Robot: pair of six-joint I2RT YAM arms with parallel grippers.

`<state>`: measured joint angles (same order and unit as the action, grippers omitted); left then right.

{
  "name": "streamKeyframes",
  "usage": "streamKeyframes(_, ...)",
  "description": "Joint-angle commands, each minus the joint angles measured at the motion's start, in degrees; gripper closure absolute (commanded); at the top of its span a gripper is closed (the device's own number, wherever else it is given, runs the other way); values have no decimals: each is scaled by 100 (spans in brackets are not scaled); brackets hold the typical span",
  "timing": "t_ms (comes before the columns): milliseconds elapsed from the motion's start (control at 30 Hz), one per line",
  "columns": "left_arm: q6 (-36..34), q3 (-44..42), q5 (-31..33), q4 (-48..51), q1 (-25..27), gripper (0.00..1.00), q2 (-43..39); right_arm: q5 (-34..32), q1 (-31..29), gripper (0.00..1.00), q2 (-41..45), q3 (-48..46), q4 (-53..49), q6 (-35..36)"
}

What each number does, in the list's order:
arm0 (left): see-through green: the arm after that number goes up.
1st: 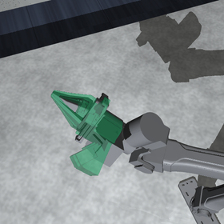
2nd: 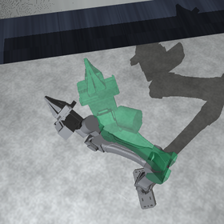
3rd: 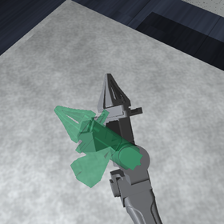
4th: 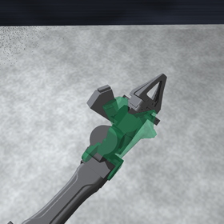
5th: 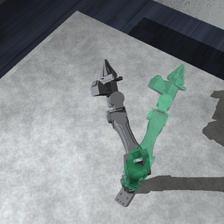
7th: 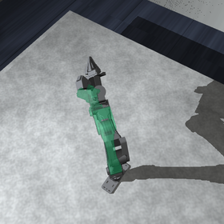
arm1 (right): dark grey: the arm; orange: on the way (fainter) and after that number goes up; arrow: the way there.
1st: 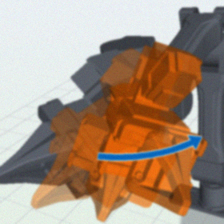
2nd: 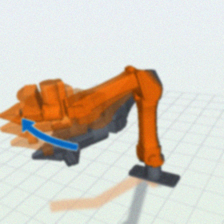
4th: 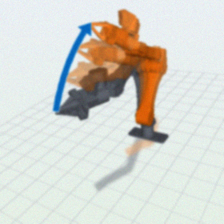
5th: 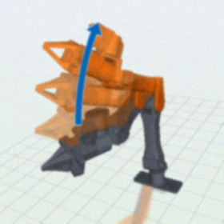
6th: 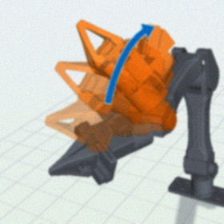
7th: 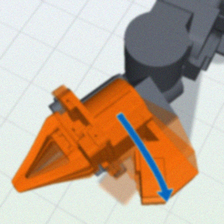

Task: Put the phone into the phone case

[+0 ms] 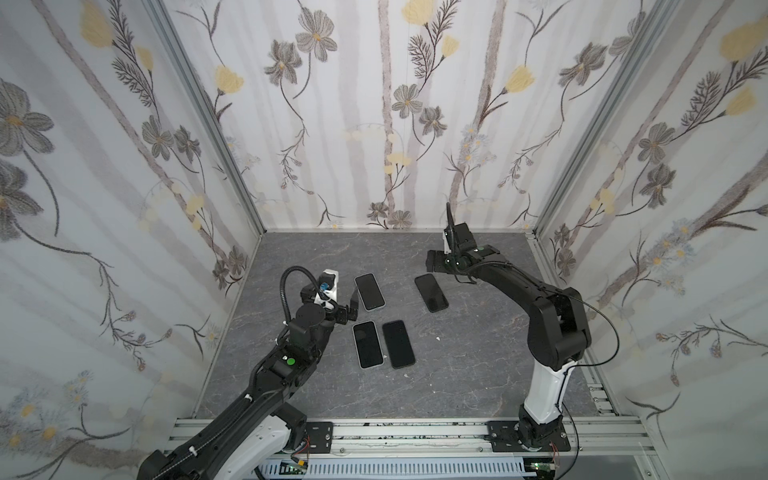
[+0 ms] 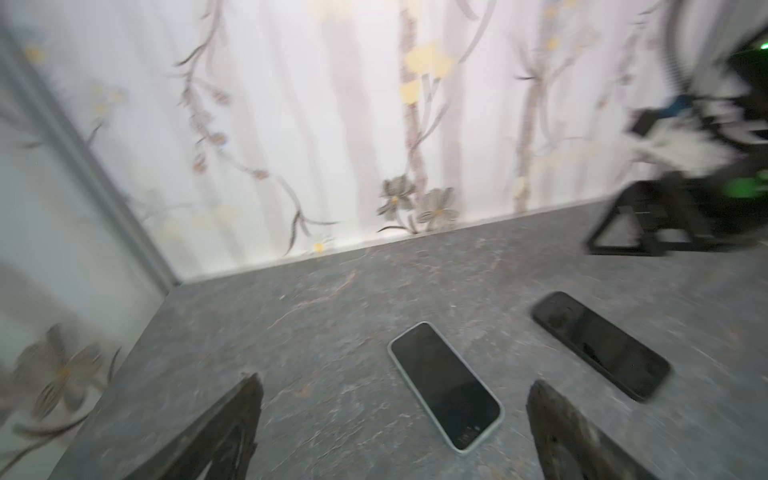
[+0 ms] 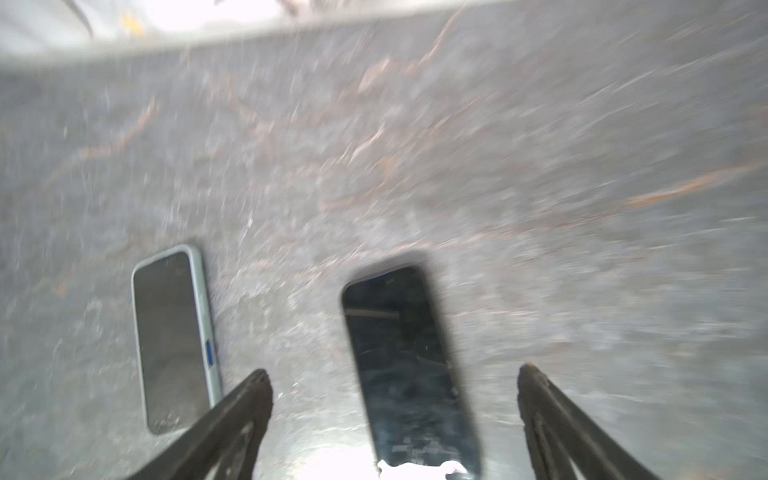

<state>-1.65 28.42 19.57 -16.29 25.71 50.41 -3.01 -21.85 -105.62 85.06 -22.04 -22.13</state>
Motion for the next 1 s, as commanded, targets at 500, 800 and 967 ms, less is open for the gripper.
streamKeyframes(500,1295,-2115,390,-5427,-2235,0,2460,537,2035,0,2965,-6507,7284,2234)
streamKeyframes(800,967,-2328,-1391,-7723,-2789,0,4118,1587,2514,0,1834,-7873,10896,2005)
streamKeyframes(967,887,-2065,-1217,-7142,-2694,0,4057,342,2515,0,1918,-7683,10348,1629)
